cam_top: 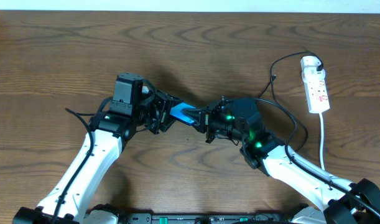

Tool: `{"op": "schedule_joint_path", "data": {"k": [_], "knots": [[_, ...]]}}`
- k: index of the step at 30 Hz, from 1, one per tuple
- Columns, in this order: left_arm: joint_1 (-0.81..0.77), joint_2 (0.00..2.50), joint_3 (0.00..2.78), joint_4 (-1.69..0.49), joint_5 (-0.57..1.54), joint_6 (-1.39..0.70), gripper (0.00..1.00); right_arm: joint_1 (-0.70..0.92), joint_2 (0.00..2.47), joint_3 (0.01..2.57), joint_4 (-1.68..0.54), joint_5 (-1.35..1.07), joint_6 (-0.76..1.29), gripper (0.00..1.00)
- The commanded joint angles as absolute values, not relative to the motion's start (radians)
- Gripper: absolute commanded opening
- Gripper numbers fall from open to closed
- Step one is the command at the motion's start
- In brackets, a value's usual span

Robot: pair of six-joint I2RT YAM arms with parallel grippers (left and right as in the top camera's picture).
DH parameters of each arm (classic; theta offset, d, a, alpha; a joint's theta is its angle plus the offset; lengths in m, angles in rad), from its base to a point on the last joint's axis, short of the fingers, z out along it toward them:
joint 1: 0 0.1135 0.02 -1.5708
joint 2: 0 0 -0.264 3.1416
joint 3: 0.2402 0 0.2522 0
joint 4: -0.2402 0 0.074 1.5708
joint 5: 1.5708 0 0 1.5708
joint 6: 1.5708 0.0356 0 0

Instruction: Plug charger to phone and switch on socket

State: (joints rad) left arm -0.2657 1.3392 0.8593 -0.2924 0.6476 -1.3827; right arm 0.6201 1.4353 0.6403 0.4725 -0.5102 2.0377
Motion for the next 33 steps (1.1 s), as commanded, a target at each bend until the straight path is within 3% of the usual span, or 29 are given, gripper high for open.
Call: {"op": "schedule_joint_path", "data": {"k": [1, 11, 16, 18, 22, 30, 33], "knots": [[-0.278, 1.346, 0.859, -0.292, 0.635, -1.393, 0.49, 0.636, 1.427, 0.659, 0.519, -0.502, 2.051, 0.01], [-0.277, 1.346, 0.859, -0.292, 0.622, -1.393, 0.31, 0.643, 1.427, 0.659, 0.520, -0.499, 2.051, 0.01], [-0.277, 1.346, 0.859, -0.287, 0.596, -1.394, 0.19, 0.643, 1.427, 0.659, 0.519, -0.500, 2.051, 0.02], [-0.277, 1.346, 0.859, -0.284, 0.585, -1.402, 0.08, 0.643, 1.427, 0.659, 0.520, -0.500, 2.051, 0.02], [-0.277, 1.346, 0.859, -0.282, 0.559, -1.436, 0.08, 0.643, 1.427, 0.659, 0.519, -0.500, 2.049, 0.05], [-0.277, 1.346, 0.859, -0.282, 0.476, -1.432, 0.07, 0.641, 1.427, 0.659, 0.468, -0.485, 2.035, 0.23], [-0.277, 1.346, 0.859, -0.282, 0.424, -1.368, 0.07, 0.635, 1.427, 0.659, 0.430, -0.426, 1.924, 0.26]]}}
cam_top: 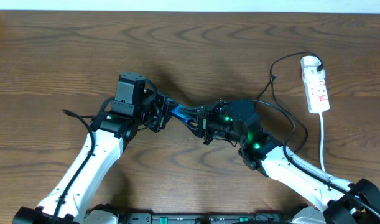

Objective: Plug charger to phone and switch on socket
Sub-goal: 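Open the right gripper and move it to the power strip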

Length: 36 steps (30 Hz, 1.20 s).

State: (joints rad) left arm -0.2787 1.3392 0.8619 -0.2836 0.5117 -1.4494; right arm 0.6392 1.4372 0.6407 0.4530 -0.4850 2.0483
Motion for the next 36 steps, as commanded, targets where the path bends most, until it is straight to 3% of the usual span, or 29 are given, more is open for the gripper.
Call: {"op": "schedule_joint_path", "data": {"k": [1, 13, 19, 25, 29, 36], "knots": [[-0.277, 1.346, 0.859, -0.282, 0.416, -1.356, 0.08, 0.634, 1.427, 0.659, 0.426, -0.419, 1.909, 0.27], [-0.279, 1.347, 0.859, -0.272, 0.294, -1.287, 0.08, 0.575, 1.425, 0.659, 0.295, -0.077, 1.216, 0.40], [-0.283, 1.375, 0.859, -0.243, 0.302, -1.368, 0.07, 0.531, 1.401, 0.659, 0.291, -0.052, 0.928, 0.47], [-0.287, 1.550, 0.864, 0.042, 0.502, -1.386, 0.07, 0.461, 1.254, 0.659, 0.178, -0.050, 0.821, 0.56], [-0.289, 1.733, 0.909, 0.203, 0.731, -1.420, 0.07, 0.381, 1.036, 0.659, -0.049, 0.039, 0.776, 0.61], [-0.294, 1.745, 0.917, 0.264, 0.966, -1.320, 0.07, 0.325, 0.864, 0.755, -0.527, 0.210, 0.769, 0.61]]}}
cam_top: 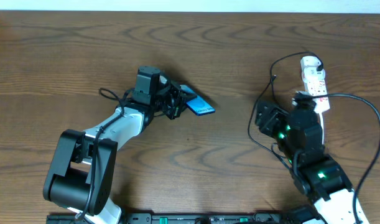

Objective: Plug charger to phone and switch on socket
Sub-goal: 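Open the right gripper and move it to the power strip, then grasp the black USB-C cable near its plug with the right gripper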

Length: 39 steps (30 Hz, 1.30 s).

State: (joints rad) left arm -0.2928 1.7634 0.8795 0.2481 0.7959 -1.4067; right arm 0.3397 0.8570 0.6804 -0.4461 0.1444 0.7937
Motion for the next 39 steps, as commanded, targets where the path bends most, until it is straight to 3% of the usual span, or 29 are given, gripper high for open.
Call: {"op": "schedule_joint_path", "data": {"k": [1, 7, 10, 13, 19, 25, 26, 29, 30, 35, 39], "knots": [[-0.294, 1.745, 0.917, 0.264, 0.991, -1.298, 0.07, 0.323, 0.881, 0.783, -0.562, 0.216, 0.770, 0.61], [-0.294, 1.745, 0.917, 0.264, 1.082, -1.265, 0.07, 0.288, 1.169, 1.055, -0.788, 0.252, 0.799, 0.60], [-0.294, 1.745, 0.917, 0.264, 1.093, -1.260, 0.07, 0.287, 1.451, 1.236, -0.872, 0.252, 0.799, 0.62], [-0.294, 1.745, 0.917, 0.264, 1.093, -1.260, 0.07, 0.287, 1.657, 1.341, -0.880, 0.253, 0.799, 0.63], [-0.294, 1.745, 0.916, 0.264, 1.103, -1.262, 0.07, 0.266, 1.971, 1.425, -0.818, 0.297, 0.815, 0.55], [-0.294, 1.745, 0.916, 0.264, 1.107, -1.261, 0.07, 0.254, 2.096, 1.425, -0.722, 0.339, 0.814, 0.52], [-0.294, 1.745, 0.916, 0.264, 1.107, -1.261, 0.08, 0.254, 2.106, 1.425, -0.698, 0.350, 0.814, 0.47], [-0.294, 1.745, 0.916, 0.264, 1.107, -1.261, 0.07, 0.257, 2.118, 1.425, -0.672, 0.316, 0.814, 0.09], [-0.294, 1.745, 0.916, 0.264, 1.107, -1.261, 0.07, 0.259, 2.117, 1.425, -0.672, 0.297, 0.814, 0.04], [-0.294, 1.745, 0.916, 0.264, 1.091, -1.260, 0.07, 0.295, 2.093, 1.425, -0.698, 0.064, 0.458, 0.01], [-0.294, 1.745, 0.916, 0.264, 1.087, -1.260, 0.07, 0.357, 2.084, 1.422, -0.938, 0.023, 0.320, 0.01]]}}
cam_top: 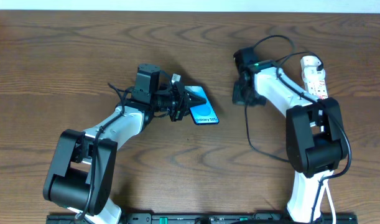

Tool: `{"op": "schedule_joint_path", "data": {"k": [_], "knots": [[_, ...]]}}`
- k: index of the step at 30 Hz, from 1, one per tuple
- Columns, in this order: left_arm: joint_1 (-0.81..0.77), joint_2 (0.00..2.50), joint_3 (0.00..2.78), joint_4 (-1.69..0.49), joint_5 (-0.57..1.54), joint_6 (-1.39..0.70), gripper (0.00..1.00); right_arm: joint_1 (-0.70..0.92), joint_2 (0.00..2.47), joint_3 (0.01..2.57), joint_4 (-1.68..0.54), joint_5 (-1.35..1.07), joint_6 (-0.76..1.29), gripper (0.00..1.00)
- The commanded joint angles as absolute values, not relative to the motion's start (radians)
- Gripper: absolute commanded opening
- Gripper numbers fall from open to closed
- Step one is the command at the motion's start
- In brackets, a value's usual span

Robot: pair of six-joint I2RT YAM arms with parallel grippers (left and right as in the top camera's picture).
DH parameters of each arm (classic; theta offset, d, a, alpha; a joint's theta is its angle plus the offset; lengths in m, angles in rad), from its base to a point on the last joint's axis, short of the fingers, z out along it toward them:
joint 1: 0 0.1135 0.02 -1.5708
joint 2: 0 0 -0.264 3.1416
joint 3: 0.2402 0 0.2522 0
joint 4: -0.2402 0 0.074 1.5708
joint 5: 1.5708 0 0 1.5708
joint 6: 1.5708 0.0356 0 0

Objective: Plug charger to phone and switch on socket
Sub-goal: 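Grasp the black USB-C cable near its plug with the right gripper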

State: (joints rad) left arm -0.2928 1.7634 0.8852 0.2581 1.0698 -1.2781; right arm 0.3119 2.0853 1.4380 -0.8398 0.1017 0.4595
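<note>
The blue phone (204, 107) lies screen-up near the table's middle, with white lettering showing. My left gripper (185, 103) is at its left end, fingers closed on that edge. At the far right is the white power strip (316, 83), with a plug in its top end. My right gripper (242, 94) is right of the phone, apart from it, and appears shut on the black charger cable (248, 132). The cable trails down from it and loops across the table. The cable's connector end is hidden.
The right arm's white links (283, 74) reach across in front of the power strip and cover part of it. Bare brown tabletop (65, 56) stretches to the left and along the far side. A dark rail runs along the table's front edge.
My right gripper has moved from beside the power strip up and left to just right of the phone, and the cable's upper loop has shifted with it. The phone now lies flatter, turned slightly.
At first both grippers met at the table's middle, the left holding the phone and the right pressed against its end. Then the right arm was back by the power strip, with the phone in the left gripper alone. Now the right gripper is near the phone again.
</note>
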Motion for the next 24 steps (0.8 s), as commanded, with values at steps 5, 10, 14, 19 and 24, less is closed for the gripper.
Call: {"op": "schedule_joint_path", "data": {"k": [5, 10, 14, 19, 24], "knots": [[-0.294, 1.745, 0.916, 0.264, 1.088, -1.260, 0.08, 0.406, 2.084, 1.417, -1.053, 0.053, 0.321, 0.29], [-0.294, 1.745, 0.916, 0.264, 1.088, -1.260, 0.07, 0.413, 2.084, 1.420, -0.941, 0.130, 0.320, 0.66], [-0.294, 1.745, 0.916, 0.263, 1.088, -1.260, 0.07, 0.413, 2.084, 1.420, -0.875, 0.129, 0.321, 0.87], [-0.294, 1.745, 0.916, 0.264, 1.088, -1.260, 0.07, 0.414, 2.084, 1.408, -0.867, 0.129, 0.337, 0.51], [-0.294, 1.745, 0.916, 0.264, 1.088, -1.260, 0.08, 0.414, 2.084, 1.356, -0.867, 0.129, 0.389, 0.41]]}}
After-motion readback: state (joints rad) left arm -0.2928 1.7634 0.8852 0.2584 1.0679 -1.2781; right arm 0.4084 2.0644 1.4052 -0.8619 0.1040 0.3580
